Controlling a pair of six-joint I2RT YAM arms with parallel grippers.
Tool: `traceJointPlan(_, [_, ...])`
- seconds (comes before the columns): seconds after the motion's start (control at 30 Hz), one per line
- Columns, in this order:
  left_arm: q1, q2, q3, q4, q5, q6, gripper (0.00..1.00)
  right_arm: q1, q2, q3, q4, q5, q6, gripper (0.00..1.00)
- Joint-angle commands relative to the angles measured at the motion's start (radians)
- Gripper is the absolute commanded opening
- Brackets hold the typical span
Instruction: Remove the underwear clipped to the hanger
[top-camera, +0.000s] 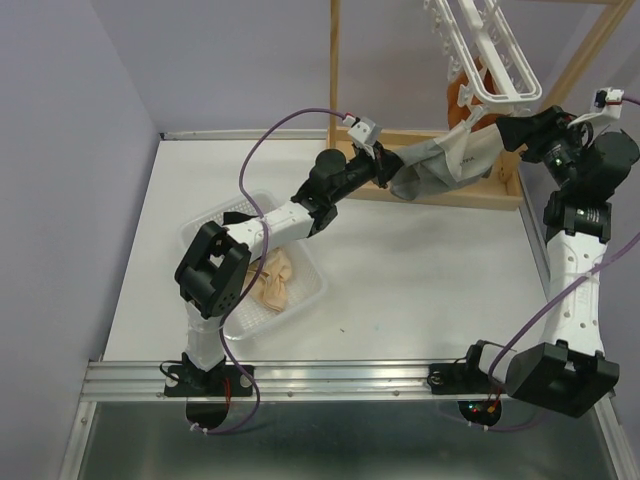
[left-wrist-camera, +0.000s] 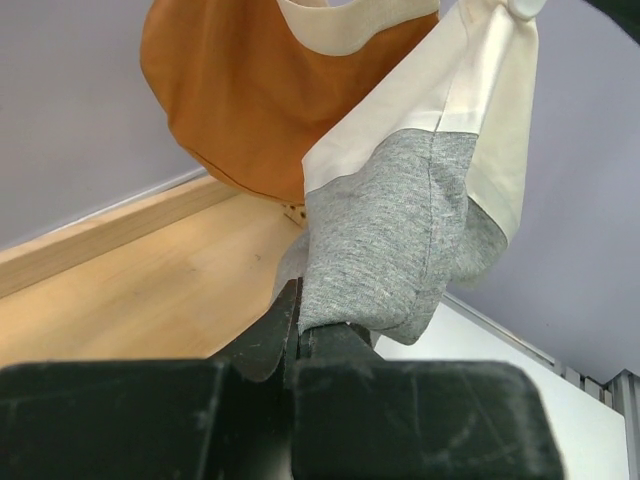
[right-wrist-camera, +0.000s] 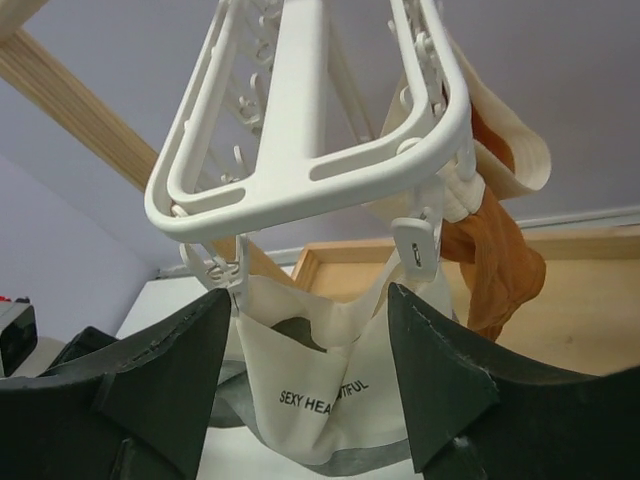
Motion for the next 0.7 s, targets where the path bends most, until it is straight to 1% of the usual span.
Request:
traceJointPlan(0.0, [0.002, -0.076, -0.005, 0.095, 0.012, -0.012, 0.0, -0.001, 0.068, 0.081, -0.008, -0.132, 0.05, 0.69])
traceJointPlan(0.1, [0.002, -0.079, -0.009, 0.1, 0.015, -0.013, 0.0, 0.0, 0.097, 0.103, 0.017, -0.186, 0.073, 0.71])
traceJointPlan(0.27, [0.002, -0.078, -0.009, 0.108, 0.013, -0.021, 0.0, 0.02, 0.126, 0.126, 0.041, -0.212, 0.091, 0.72])
traceJointPlan(0.47, [0.002, -0.077, -0.006, 0.108, 0.016, -0.024, 0.0, 0.078, 0.16, 0.162, 0.087, -0.2, 0.103, 0.72])
traceJointPlan(0.67, [0.001, -0.081, -0.009, 0.111, 0.015, -0.03, 0.0, 0.106, 0.2, 0.204, 0.106, -0.162, 0.111, 0.72])
